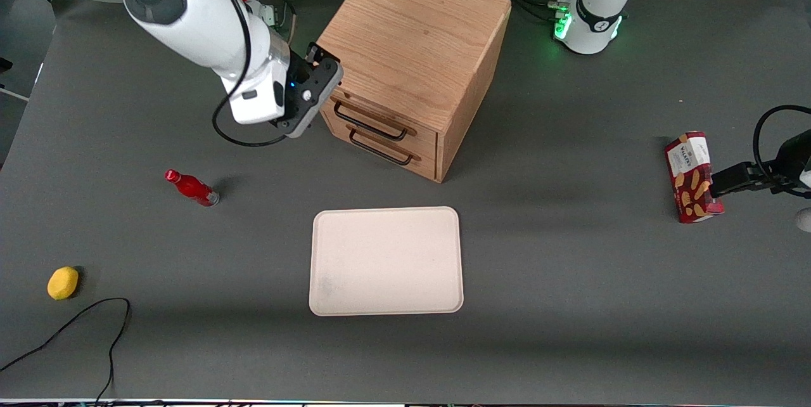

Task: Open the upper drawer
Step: 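Hook the right gripper onto the upper drawer's black handle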

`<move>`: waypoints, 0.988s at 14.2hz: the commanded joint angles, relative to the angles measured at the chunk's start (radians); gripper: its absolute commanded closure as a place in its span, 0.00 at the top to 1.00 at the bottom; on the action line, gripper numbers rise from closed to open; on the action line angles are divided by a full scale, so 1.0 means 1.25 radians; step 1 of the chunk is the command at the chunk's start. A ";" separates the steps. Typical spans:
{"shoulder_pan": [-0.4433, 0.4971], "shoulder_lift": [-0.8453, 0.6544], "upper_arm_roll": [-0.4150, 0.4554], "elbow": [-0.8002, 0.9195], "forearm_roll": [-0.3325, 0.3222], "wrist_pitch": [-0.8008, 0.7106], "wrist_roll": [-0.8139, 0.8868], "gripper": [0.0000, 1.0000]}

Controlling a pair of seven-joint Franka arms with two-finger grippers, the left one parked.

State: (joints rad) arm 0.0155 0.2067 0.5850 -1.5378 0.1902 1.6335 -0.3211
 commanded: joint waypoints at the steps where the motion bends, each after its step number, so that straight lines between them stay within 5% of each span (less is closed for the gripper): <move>1: -0.004 0.035 0.000 -0.032 0.026 0.021 -0.091 1.00; 14: 0.034 0.089 0.012 -0.181 0.010 0.274 -0.097 1.00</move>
State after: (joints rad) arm 0.0584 0.3076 0.6011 -1.7590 0.1943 1.9533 -0.4152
